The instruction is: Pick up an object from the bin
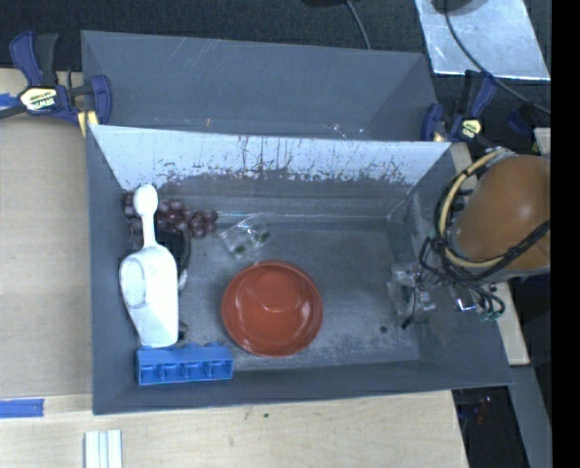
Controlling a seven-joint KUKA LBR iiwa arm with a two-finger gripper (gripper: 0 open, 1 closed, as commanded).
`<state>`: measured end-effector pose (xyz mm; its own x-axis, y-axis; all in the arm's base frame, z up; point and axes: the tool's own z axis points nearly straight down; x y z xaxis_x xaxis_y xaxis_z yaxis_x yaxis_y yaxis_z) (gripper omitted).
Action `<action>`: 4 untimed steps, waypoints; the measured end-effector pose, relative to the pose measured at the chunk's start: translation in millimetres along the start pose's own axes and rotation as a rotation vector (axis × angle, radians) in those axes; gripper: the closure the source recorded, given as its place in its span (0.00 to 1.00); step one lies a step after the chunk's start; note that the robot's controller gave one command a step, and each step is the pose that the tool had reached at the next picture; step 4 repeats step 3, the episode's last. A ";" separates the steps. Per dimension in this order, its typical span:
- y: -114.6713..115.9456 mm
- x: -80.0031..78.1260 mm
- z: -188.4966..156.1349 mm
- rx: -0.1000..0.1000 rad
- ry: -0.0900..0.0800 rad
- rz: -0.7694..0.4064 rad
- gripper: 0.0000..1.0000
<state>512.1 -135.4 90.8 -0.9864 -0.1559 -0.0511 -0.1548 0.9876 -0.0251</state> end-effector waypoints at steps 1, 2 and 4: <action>-7.6 0.1 15.5 0.000 -0.004 -0.088 1.00; -15.3 4.1 19.3 -0.001 0.001 0.067 1.00; -19.1 -2.7 19.3 0.002 -0.008 -0.176 1.00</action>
Offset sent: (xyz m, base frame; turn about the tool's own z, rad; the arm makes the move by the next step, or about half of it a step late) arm -0.0020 -0.0185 -0.0208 0.1503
